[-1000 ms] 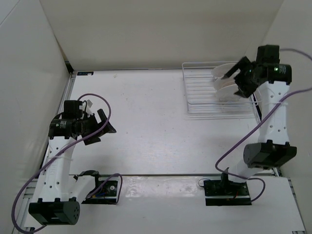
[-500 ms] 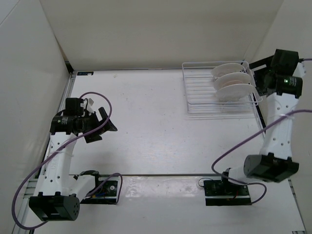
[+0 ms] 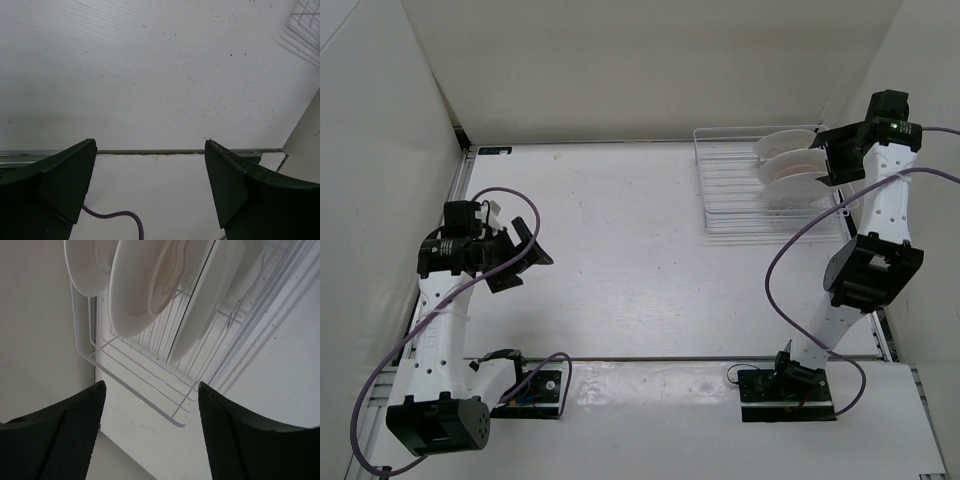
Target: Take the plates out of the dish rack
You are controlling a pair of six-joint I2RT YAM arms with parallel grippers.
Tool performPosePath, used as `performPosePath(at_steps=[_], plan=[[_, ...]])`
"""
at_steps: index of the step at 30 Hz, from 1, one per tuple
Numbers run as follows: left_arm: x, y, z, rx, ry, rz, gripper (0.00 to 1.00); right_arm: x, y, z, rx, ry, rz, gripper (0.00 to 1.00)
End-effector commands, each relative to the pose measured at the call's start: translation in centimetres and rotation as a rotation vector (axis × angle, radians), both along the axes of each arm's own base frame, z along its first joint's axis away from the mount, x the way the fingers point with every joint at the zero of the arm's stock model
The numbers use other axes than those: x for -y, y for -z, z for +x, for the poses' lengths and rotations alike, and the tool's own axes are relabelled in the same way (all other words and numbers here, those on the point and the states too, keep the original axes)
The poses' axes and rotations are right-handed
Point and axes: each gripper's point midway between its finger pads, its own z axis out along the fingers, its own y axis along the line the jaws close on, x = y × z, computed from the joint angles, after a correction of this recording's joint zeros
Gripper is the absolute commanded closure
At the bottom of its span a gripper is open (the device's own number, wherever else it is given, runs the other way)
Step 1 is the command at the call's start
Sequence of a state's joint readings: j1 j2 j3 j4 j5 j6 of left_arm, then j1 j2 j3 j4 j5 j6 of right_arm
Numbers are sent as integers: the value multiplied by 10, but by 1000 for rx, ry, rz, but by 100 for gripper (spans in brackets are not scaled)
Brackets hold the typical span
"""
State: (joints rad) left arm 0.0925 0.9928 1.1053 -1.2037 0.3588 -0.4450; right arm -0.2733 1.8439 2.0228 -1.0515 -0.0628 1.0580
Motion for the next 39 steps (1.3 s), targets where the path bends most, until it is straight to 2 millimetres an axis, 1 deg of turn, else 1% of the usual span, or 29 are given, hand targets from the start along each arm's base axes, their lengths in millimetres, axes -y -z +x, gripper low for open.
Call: performPosePath(at_steps=[1,5,6,7,9,11,16,18,19,23,25,26,28,29,30,31,32,35,36,38,39], plan=[[-3,-2,-3,9,-12,-1,0,-1,4,2,-17,7,48,24],[-7,0,-3,1,-32,6,0,-3,23,1,-69,3,66,27],[-6,0,-2,0,-32,5,0,-4,32,1,-100,3,73,27],[-7,0,-2,-1,-33,5,0,-2,35,-2,-115,1,67,27],[-7,1,-2,-8,-33,1,0,-2,48,-4,-149,-12,62,27],[-8,2,-2,-14,-37,4,0,0,53,-6,-166,-13,54,27],[-10,1,-1,-17,-44,8,0,2,74,-11,-223,-19,52,27],[-10,0,0,-14,-43,6,0,1,77,-8,-221,-24,53,31],[-10,0,0,-16,-43,5,0,2,82,-6,-228,-31,52,36],[-11,1,-2,-22,-47,9,0,3,87,-1,-233,-38,54,40],[-11,1,-3,-27,-45,14,0,3,92,-1,-247,-41,56,43],[-11,2,-3,-29,-47,11,0,3,95,-2,-253,-47,58,47],[-11,2,-4,-34,-50,16,0,1,96,-4,-260,-53,61,48],[-12,1,-3,-26,-52,17,0,0,97,-5,-265,-56,65,51],[-12,3,-4,-35,-50,16,0,0,99,-6,-270,-55,68,57],[-12,1,-4,-30,-51,15,0,0,99,-6,-268,-53,70,60],[-12,2,-3,-29,-52,17,0,-2,101,-9,-275,-62,70,66],[-12,2,-4,-29,-48,18,0,-1,95,-8,-259,-69,61,74],[-12,4,-4,-36,-52,15,0,0,94,-8,-256,-68,59,81],[-11,3,-4,-29,-51,15,0,-2,89,-8,-247,-78,65,89],[-11,3,-5,-27,-50,14,0,-4,86,-8,-236,-91,69,98]])
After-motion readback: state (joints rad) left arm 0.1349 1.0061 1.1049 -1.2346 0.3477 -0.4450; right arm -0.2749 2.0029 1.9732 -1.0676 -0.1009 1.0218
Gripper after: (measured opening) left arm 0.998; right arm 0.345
